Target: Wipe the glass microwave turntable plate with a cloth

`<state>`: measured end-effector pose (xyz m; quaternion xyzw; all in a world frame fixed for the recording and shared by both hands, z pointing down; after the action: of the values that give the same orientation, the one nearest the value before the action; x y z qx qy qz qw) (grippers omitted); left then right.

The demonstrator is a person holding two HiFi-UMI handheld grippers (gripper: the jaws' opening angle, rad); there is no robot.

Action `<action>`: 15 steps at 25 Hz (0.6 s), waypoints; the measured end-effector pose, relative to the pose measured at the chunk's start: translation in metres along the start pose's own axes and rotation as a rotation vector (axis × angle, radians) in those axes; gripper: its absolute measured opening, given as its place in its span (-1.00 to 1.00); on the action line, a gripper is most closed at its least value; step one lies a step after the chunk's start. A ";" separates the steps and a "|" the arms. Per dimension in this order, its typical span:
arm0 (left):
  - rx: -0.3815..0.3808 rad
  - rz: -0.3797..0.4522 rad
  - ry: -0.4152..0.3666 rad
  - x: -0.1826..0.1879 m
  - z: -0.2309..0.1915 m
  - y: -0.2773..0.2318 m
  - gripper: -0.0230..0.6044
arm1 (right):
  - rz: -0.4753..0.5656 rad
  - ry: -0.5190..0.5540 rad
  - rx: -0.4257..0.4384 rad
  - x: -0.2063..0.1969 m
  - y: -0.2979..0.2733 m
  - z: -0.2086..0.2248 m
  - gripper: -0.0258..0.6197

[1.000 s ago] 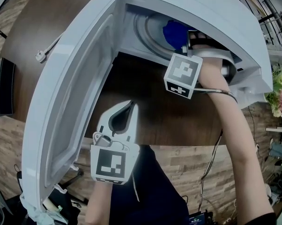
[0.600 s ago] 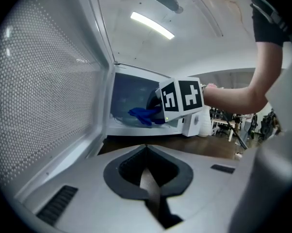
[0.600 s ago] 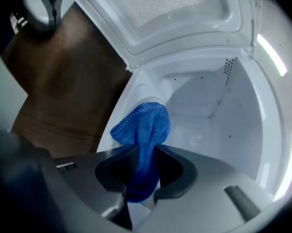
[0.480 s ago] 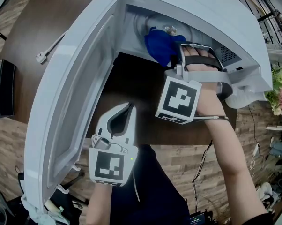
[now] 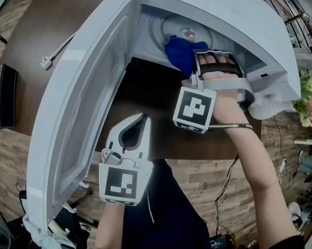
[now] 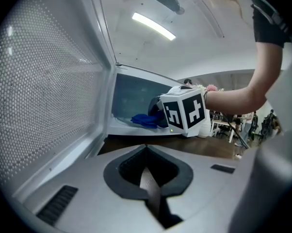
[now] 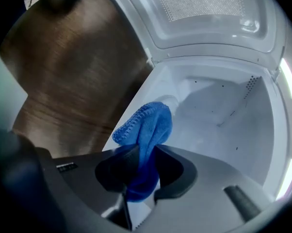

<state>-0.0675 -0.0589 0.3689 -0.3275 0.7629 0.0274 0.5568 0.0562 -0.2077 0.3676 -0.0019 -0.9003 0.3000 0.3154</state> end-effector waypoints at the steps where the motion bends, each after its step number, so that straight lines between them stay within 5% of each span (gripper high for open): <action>1: -0.001 0.001 -0.002 0.000 0.000 0.000 -0.90 | -0.010 0.015 0.006 -0.003 -0.002 -0.002 -0.66; 15: -0.005 0.004 -0.010 0.002 0.004 0.000 -0.90 | -0.206 0.255 0.119 -0.047 -0.032 -0.034 -0.66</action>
<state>-0.0645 -0.0578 0.3658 -0.3272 0.7608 0.0320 0.5596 0.1197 -0.2249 0.3797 0.0711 -0.8292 0.3162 0.4555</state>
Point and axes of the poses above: the fingertips, and each gripper's own axes: y backward along the fingers, z to its right, x out of its top, the point moved 3 cm from there along y, backward along the fingers, and after that the axes turned 15 degrees about y, right-handed, at the moved point
